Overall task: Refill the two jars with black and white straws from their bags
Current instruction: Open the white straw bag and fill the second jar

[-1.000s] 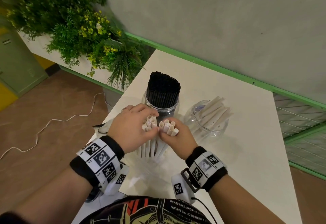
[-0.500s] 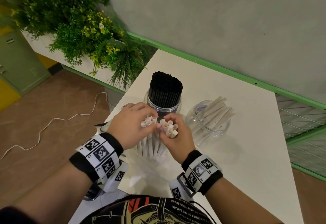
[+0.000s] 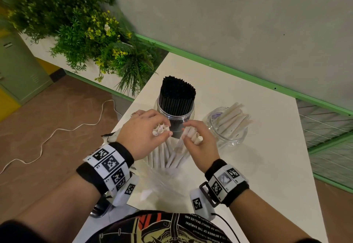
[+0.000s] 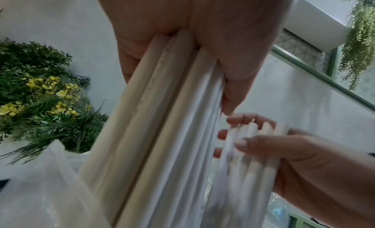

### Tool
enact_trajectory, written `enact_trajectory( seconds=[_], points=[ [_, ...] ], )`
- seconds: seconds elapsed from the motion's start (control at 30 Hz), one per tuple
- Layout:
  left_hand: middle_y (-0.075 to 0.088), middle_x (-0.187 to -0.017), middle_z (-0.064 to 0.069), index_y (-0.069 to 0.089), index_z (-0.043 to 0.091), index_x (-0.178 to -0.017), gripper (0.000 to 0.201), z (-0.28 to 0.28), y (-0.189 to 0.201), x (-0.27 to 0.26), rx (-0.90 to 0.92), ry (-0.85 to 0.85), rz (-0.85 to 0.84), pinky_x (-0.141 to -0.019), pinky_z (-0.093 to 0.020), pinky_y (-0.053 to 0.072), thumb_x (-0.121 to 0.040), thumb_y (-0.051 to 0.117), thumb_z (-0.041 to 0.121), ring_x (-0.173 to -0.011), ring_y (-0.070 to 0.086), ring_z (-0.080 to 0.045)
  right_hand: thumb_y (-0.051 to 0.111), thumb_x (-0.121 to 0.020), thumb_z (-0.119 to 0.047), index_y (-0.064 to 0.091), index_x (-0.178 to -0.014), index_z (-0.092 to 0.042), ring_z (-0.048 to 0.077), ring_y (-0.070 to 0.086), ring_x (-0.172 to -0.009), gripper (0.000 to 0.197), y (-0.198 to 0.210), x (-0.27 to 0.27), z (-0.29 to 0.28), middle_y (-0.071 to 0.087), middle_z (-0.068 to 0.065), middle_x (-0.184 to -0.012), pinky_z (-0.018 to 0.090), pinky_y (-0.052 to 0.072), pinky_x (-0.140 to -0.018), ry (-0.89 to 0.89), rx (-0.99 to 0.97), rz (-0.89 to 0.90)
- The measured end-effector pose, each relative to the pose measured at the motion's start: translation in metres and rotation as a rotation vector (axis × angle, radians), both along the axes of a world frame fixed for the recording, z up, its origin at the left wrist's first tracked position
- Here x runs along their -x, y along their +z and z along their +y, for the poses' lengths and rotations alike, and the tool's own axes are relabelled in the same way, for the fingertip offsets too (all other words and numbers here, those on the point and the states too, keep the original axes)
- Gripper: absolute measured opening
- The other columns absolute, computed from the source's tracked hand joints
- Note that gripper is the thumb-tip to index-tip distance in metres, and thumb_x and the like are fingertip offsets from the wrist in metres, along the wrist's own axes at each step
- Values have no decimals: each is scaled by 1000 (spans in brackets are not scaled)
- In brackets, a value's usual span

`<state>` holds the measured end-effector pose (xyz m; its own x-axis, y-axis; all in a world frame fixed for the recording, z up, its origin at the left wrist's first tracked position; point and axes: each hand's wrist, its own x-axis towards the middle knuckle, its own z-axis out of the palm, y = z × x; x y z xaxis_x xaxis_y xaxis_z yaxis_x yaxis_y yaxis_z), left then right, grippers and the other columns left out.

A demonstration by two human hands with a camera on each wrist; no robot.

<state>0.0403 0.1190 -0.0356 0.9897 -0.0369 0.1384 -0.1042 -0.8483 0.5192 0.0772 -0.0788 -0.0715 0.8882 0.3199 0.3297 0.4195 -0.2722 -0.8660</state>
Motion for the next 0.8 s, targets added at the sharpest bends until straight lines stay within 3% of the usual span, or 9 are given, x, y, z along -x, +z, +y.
enact_trajectory(
  seconds=[0.1, 0.2, 0.23, 0.37, 0.43, 0.6, 0.73, 0.8],
  points=[
    [61, -105, 15, 64, 36, -99, 44, -3, 0, -2, -7, 1, -4, -81, -27, 31, -78, 38, 64, -97, 50, -17, 62, -82, 0, 62, -109, -18, 6, 57, -104, 32, -3, -9, 2, 64, -5, -106, 13, 37, -92, 25, 44, 67],
    [61, -105, 15, 64, 36, -99, 44, -3, 0, -2, -26, 6, -8, -80, -26, 31, -78, 38, 64, -97, 50, -17, 63, -84, -3, 61, -112, -24, 15, 62, -102, 35, -5, -16, 7, 65, -8, -104, 32, 48, -92, 29, 17, 139],
    [61, -105, 15, 64, 36, -100, 45, -4, 0, -2, -28, 7, -6, -80, -26, 31, -77, 38, 64, -97, 50, -17, 64, -84, -4, 60, -114, -24, 14, 62, -102, 36, -6, -16, 8, 65, -7, -104, 33, 49, -92, 19, 14, 138],
    [61, -105, 16, 64, 36, -100, 44, -3, 0, -2, -17, 12, -1, -82, -26, 32, -77, 38, 64, -98, 50, -18, 66, -85, -7, 52, -122, -28, 9, 58, -108, 44, -11, -12, 14, 61, -4, -114, 14, 41, -93, -6, 39, 92],
    [60, -105, 16, 64, 36, -100, 44, -2, -1, -2, -24, 12, 1, -82, -27, 33, -78, 38, 64, -99, 49, -18, 63, -88, -9, 51, -122, -29, 11, 58, -107, 41, -11, -12, 13, 62, -4, -114, 12, 40, -92, 2, 60, 82],
    [60, -105, 16, 64, 36, -98, 45, -2, -2, -2, -19, 9, 4, -82, -29, 35, -77, 37, 65, -98, 49, -18, 59, -90, -5, 54, -110, -26, 13, 64, -99, 29, 16, -23, 1, 64, -7, -99, 30, 44, -94, -78, -58, 79],
    [60, -106, 16, 64, 36, -99, 48, -4, -2, -5, -36, 3, 4, -79, -28, 32, -77, 34, 66, -98, 48, -16, 55, -92, -1, 54, -105, -29, 22, 69, -93, 31, 51, -34, -13, 59, -3, -100, 48, 46, -98, -122, -171, 100],
    [59, -106, 16, 64, 36, -99, 49, -4, -2, -7, -44, 8, 9, -79, -27, 32, -76, 33, 67, -99, 48, -16, 50, -94, 5, 52, -104, -24, 22, 70, -91, 31, 71, -35, -22, 55, 3, -104, 45, 50, -95, -123, -227, 96]
  ],
)
